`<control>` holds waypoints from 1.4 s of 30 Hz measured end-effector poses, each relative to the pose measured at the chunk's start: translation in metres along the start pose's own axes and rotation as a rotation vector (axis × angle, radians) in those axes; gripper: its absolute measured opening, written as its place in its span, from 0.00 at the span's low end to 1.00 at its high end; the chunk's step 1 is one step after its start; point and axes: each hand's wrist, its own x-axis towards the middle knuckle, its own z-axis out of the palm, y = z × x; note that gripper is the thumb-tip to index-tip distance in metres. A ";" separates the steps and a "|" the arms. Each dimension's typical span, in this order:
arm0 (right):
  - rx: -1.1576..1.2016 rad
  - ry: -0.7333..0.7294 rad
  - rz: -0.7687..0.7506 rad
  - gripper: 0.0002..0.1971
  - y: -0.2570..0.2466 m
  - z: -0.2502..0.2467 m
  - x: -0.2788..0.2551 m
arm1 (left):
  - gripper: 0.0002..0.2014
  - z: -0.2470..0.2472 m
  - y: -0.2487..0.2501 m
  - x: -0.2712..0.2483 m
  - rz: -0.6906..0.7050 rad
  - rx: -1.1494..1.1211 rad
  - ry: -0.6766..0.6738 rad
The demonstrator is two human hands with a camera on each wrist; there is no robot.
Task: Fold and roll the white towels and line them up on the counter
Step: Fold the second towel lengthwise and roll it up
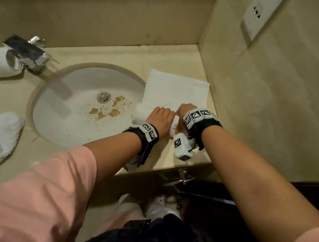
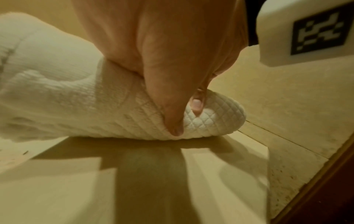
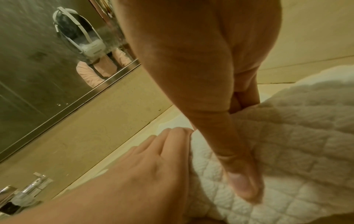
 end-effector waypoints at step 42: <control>-0.286 0.399 -0.255 0.29 0.015 0.027 -0.020 | 0.38 -0.009 -0.039 0.059 0.106 -0.189 -0.156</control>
